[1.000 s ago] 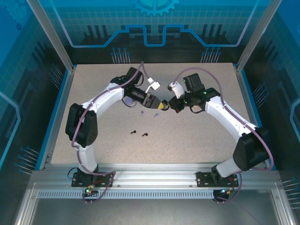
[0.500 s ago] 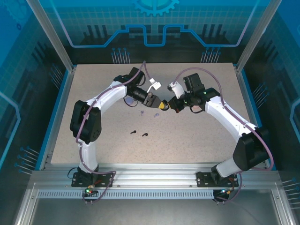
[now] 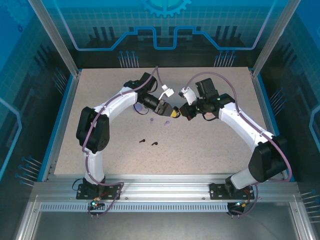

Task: Insert the wireless bluetooth earbuds into the charging case

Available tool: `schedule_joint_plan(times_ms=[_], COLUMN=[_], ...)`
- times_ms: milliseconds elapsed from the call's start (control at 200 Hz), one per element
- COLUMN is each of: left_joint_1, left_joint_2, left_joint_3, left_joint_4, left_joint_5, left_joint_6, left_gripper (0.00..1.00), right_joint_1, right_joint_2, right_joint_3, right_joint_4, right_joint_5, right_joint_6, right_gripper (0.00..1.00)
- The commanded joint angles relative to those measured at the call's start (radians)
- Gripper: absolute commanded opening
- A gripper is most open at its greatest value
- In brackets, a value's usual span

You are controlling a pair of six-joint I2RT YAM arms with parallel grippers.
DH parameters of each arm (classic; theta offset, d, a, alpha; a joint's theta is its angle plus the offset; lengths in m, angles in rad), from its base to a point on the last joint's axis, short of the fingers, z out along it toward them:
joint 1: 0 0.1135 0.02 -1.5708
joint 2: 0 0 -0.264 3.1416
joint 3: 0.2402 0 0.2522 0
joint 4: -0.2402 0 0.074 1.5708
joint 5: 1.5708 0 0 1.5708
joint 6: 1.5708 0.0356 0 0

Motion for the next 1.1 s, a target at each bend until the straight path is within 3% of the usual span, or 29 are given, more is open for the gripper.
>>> schedule_joint_plan(times_ms=[0,245,465,520,635,875,1096], left_joint_1=[-0.004,-0.005,-0.004,-0.003,0.001,0.040,0.059], left_joint_2=[0.023,0.026,0.027,0.025,0.002,-0.114,-0.299], left_joint_3=[0.033,0.034,0.030,0.026,-0.007,-0.166,-0.388], left_joint_4=[-0.011,-0.010,-0.010,-0.006,0.037,0.230,0.485], left_joint_5=[0.039,0.039,0.038,0.036,0.023,-0.009,-0.101], left_joint_6=[0.016,0.015,0.014,0.016,-0.003,-0.099,-0.218], left_gripper=[0.43,0.29,0.07,0.00,0.00,0.00,0.00], right_joint_1=[0.006,0.005,0.000,-0.008,-0.044,-0.131,-0.126], right_joint_2=[-0.007,-0.008,-0.022,-0.034,-0.080,-0.230,-0.249], right_joint_3=[0.021,0.021,0.012,0.005,-0.003,-0.019,-0.037], right_joint_4=[0.010,0.012,0.029,0.043,0.060,0.064,-0.003], right_joint_5=[-0.030,-0.023,-0.005,-0.002,-0.006,-0.066,-0.001], right_joint_6=[0.002,0.003,0.020,0.036,0.079,0.216,0.381], right_gripper=[0.00,0.00,0.00,0.14,0.40,0.58,0.63])
